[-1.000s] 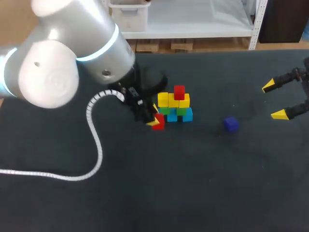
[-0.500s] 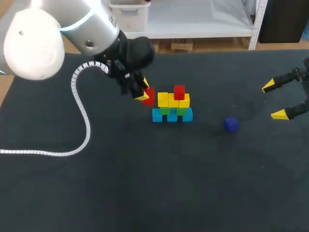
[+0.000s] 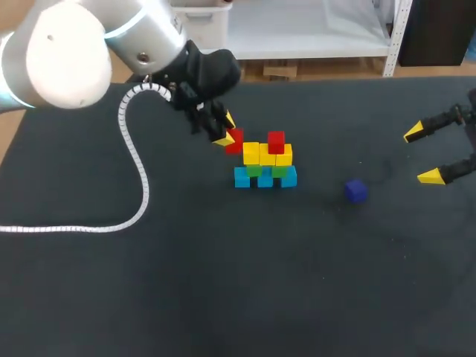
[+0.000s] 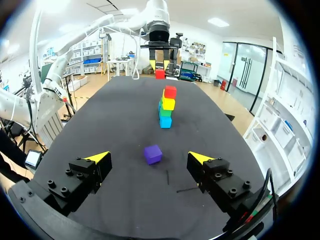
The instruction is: Place the blue cubes, place green cubes on the blue cubes, place the yellow cubes on the green cubes, then place the red cubes on the yellow cubes, and place purple cube on the red cubes.
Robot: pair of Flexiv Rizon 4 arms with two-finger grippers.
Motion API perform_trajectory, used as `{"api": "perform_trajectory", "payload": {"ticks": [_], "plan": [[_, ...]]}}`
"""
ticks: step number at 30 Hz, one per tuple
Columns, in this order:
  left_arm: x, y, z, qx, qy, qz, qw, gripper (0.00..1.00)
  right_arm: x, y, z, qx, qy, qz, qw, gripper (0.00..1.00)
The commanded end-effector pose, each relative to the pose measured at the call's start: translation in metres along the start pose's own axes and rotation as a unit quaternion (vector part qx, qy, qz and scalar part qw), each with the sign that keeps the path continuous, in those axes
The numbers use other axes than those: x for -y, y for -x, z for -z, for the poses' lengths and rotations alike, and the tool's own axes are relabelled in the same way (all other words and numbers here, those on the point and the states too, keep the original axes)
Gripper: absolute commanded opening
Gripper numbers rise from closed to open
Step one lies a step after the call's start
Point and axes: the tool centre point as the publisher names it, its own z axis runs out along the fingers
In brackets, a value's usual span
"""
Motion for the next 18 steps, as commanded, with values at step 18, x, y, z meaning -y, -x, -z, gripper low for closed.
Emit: {"api": "perform_trajectory", "payload": {"ticks": [18], "plan": [[-0.02, 0.013, -0.025, 0.02, -0.027, -0.012, 0.999, 0.0, 0.0, 0.0, 0.0, 0.001, 0.0, 0.0, 1.0, 1.0]]}}
